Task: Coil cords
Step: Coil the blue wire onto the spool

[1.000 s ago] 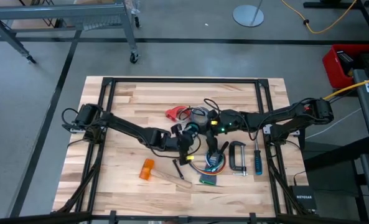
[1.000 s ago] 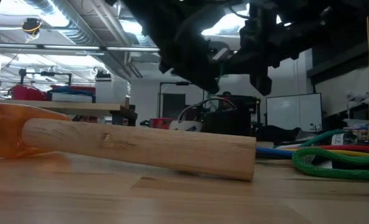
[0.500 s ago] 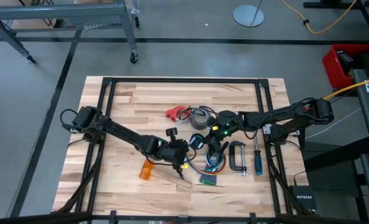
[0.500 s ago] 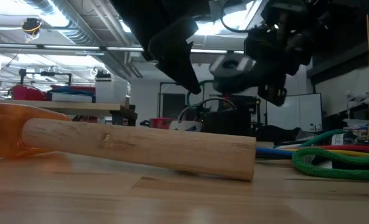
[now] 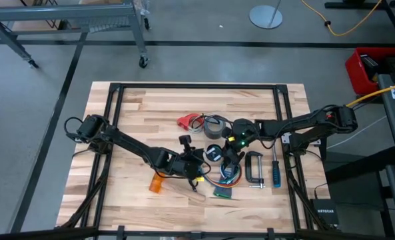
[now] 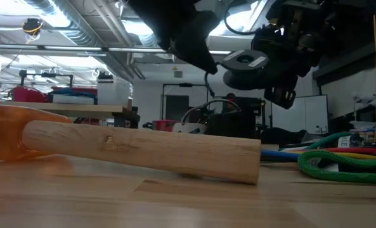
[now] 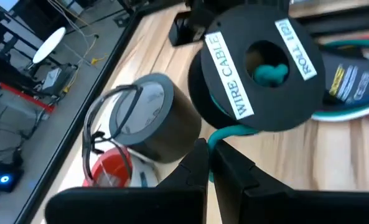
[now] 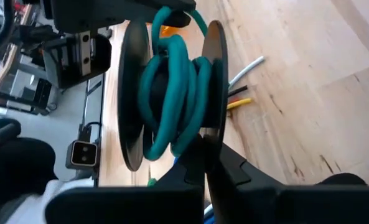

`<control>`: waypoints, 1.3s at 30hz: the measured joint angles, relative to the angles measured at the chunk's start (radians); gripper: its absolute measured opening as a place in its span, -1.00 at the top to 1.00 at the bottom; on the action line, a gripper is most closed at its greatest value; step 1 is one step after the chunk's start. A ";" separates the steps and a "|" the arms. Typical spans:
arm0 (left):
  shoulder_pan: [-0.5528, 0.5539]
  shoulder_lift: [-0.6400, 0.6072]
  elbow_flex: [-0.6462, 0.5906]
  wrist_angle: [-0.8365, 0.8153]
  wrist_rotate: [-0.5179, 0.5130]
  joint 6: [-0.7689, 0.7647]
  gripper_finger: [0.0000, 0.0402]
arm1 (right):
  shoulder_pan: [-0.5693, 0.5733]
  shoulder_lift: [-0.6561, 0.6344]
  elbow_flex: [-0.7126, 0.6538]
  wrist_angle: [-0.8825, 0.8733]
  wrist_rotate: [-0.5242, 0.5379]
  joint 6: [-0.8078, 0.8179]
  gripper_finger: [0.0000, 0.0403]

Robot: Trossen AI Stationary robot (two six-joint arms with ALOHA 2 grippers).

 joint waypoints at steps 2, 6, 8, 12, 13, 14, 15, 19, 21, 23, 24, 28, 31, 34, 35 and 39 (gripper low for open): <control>0.000 0.000 0.000 0.010 0.000 -0.001 0.99 | 0.000 0.000 0.000 0.001 -0.010 -0.021 0.98; 0.000 0.000 0.000 0.019 0.006 -0.043 0.99 | 0.000 0.000 -0.002 0.039 -0.043 -0.072 0.98; 0.000 0.000 0.000 0.041 0.009 -0.062 0.99 | 0.000 0.000 -0.002 0.072 -0.067 -0.097 0.98; -0.011 0.000 0.000 0.086 0.017 -0.064 0.99 | 0.001 0.000 -0.004 0.079 -0.085 -0.148 0.98; -0.014 0.000 0.000 0.093 0.018 -0.066 0.99 | 0.002 0.000 -0.004 0.075 -0.088 -0.163 0.98; -0.018 0.000 0.000 0.101 0.021 -0.067 0.99 | 0.002 0.000 -0.004 0.070 -0.088 -0.182 0.98; -0.022 0.000 0.000 0.109 0.022 -0.069 0.99 | 0.002 0.000 -0.004 0.068 -0.088 -0.202 0.98; -0.031 0.000 0.000 0.142 0.058 -0.112 0.99 | 0.003 0.000 -0.004 0.067 -0.090 -0.263 0.98; -0.031 0.000 0.000 0.155 0.088 -0.125 0.99 | 0.003 0.001 -0.005 0.067 -0.092 -0.284 0.98; -0.031 0.000 0.000 0.162 0.101 -0.144 0.99 | 0.003 0.002 -0.005 0.066 -0.092 -0.304 0.98; -0.031 0.000 0.000 0.163 0.105 -0.158 0.99 | 0.003 0.002 -0.005 0.065 -0.091 -0.311 0.98; -0.030 0.000 0.000 0.167 0.116 -0.193 0.99 | 0.003 0.002 -0.005 0.066 -0.088 -0.337 0.98; -0.030 0.000 0.000 0.167 0.117 -0.201 0.99 | 0.003 0.002 -0.005 0.067 -0.081 -0.355 0.98; -0.029 0.000 0.000 0.166 0.118 -0.200 0.99 | 0.002 0.002 -0.005 0.069 -0.080 -0.359 0.98; -0.029 0.000 0.000 0.165 0.119 -0.199 0.99 | 0.002 0.002 -0.005 0.069 -0.080 -0.359 0.98; -0.029 0.000 0.001 0.161 0.119 -0.181 0.99 | 0.002 0.002 -0.005 0.066 -0.078 -0.360 0.98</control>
